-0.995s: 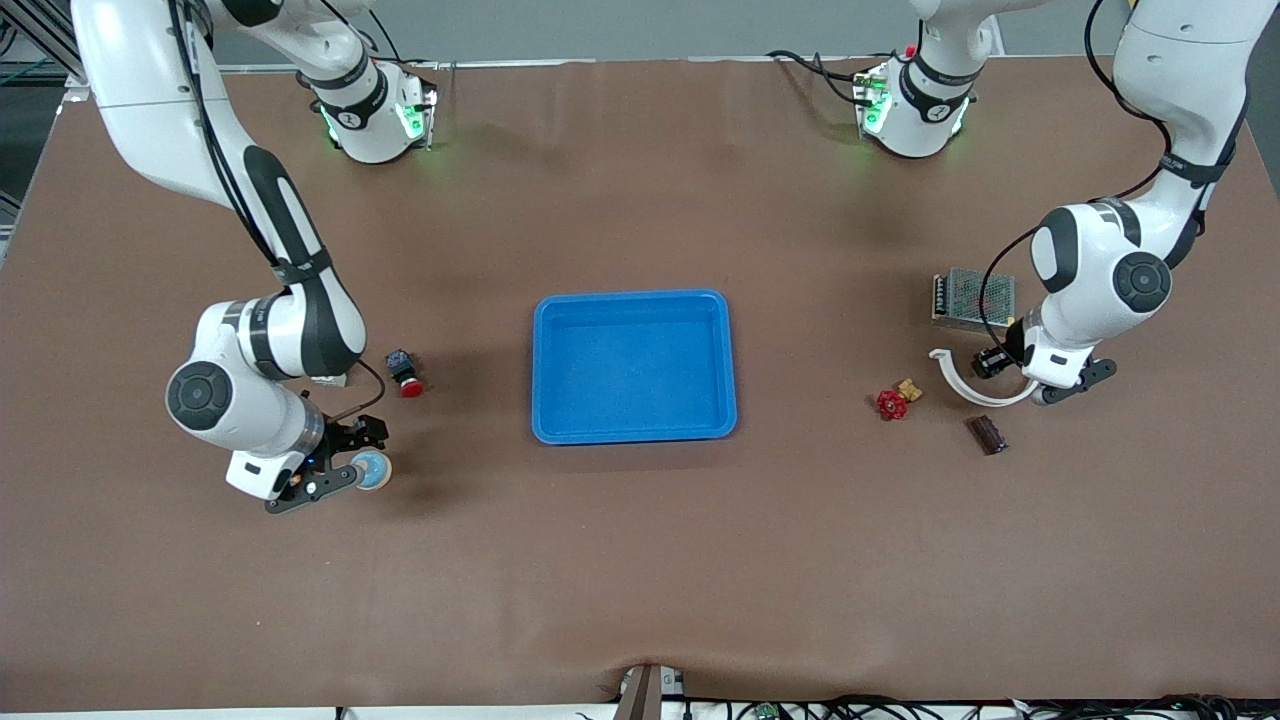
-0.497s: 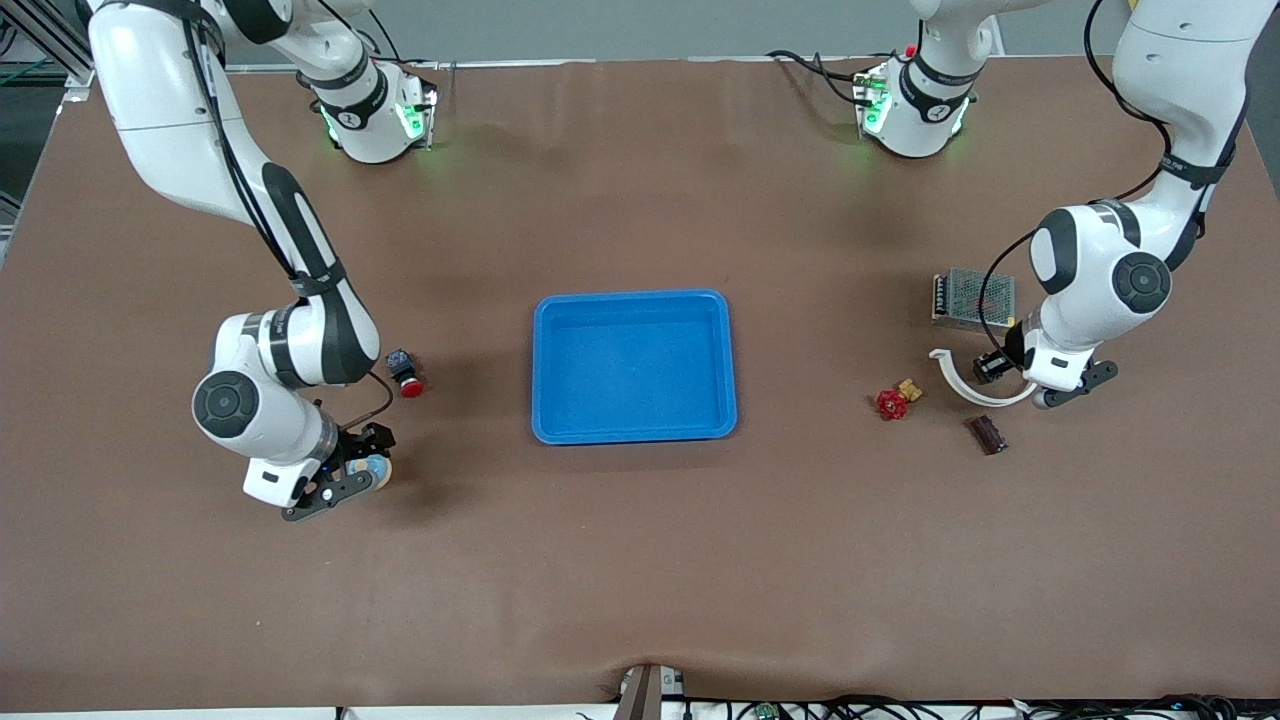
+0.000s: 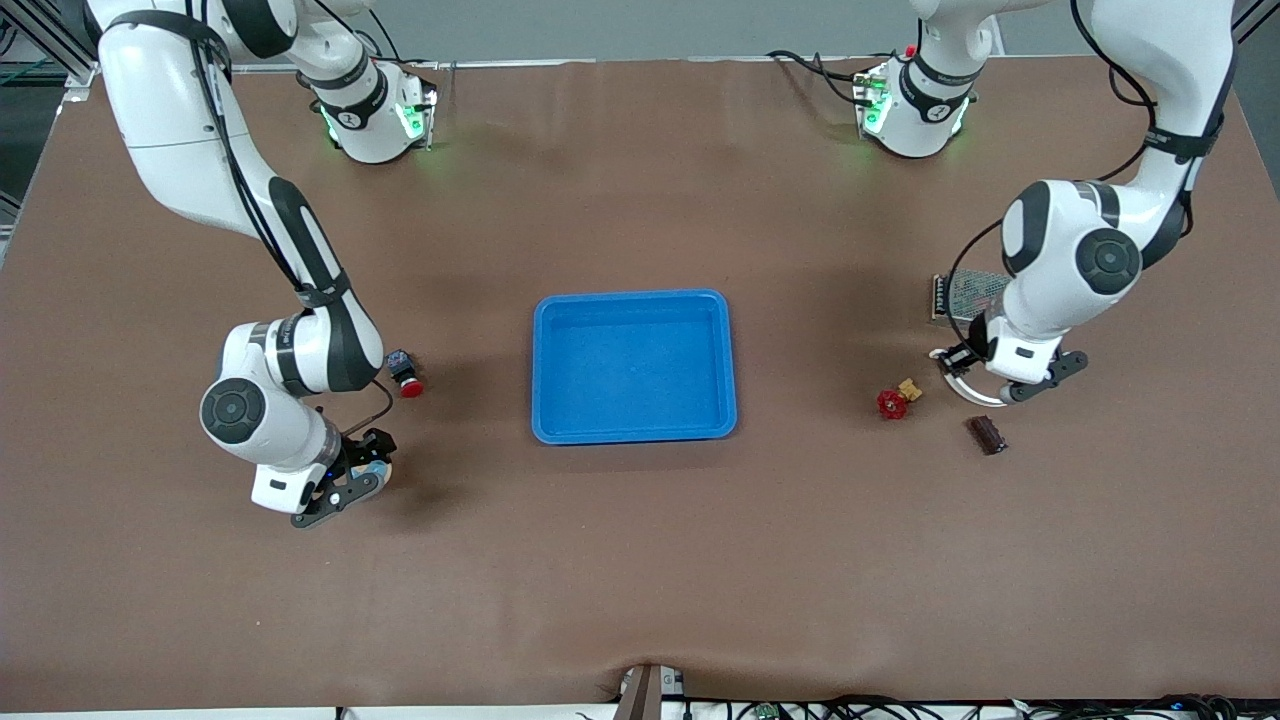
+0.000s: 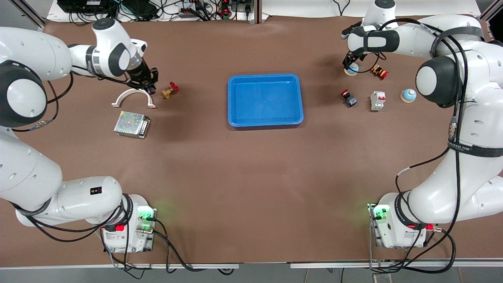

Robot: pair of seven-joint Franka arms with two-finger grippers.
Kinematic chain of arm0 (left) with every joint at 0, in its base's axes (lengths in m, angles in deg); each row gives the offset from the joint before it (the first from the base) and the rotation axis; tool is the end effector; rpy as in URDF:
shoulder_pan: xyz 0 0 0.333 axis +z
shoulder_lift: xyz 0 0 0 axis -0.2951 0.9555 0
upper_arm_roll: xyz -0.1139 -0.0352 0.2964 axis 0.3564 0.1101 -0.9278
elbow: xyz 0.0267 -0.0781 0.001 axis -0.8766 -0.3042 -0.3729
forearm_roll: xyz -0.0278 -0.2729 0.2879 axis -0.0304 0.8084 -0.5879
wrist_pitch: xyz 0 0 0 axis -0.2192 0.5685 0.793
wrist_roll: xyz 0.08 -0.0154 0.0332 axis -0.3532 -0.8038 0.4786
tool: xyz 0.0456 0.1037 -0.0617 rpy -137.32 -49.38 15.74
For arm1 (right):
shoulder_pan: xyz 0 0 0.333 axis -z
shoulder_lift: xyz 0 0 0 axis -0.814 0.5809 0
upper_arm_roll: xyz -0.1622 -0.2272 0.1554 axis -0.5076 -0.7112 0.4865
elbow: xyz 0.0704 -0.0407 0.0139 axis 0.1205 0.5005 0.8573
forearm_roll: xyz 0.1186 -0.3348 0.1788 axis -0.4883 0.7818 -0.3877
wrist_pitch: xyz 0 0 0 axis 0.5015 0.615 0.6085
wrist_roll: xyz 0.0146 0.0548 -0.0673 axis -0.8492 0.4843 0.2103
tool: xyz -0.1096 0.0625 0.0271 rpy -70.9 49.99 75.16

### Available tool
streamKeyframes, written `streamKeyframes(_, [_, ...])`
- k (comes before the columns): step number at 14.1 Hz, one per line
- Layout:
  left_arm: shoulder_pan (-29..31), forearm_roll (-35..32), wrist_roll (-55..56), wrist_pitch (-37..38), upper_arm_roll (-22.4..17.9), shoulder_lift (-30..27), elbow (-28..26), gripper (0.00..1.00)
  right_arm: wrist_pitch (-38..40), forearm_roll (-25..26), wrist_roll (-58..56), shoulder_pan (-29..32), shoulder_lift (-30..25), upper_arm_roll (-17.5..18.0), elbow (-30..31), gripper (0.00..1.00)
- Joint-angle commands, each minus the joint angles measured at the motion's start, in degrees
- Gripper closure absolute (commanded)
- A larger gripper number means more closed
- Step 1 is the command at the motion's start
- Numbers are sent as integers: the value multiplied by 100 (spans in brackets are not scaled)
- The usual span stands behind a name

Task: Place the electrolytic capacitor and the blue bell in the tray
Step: 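Grasp the capacitor with the left gripper while the right gripper grasps the bell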

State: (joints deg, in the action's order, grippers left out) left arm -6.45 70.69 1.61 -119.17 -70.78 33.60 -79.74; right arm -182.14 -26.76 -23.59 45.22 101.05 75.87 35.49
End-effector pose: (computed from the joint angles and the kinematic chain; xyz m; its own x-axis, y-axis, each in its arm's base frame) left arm 0.5298 -0.0637 0.2438 0.8902 0.4552 -0.0158 0.4555 -0.8900 0.0203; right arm 0.6866 0.0784 0.1764 0.8590 0.5119 0.0114 0.5109 -0.8583 0.0473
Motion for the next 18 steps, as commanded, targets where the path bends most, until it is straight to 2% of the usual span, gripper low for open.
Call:
streamKeyframes(1, [18, -87, 668, 120, 404, -27, 151, 100, -64, 16, -83, 21, 124, 38, -78, 0])
streamKeyframes(5, [-104, -87, 1442, 120, 932, 35, 310, 100, -56, 16, -144, 48, 185, 38, -60, 0])
streamKeyframes(12, [-1422, -139, 3515, 120, 907, 605, 916, 100, -451, 7, -153, 21, 176, 47, 283, 0])
streamKeyframes(17, [-2099, -701, 5255, 129, 907, 1369, 1679, 100, -451, 7, -127, 39, 168, 64, 256, 0])
streamKeyframes(18, [-2196, -798, 5519, 129, 907, 1553, 1873, 100, -434, 7, -127, 48, 168, 82, 247, 4])
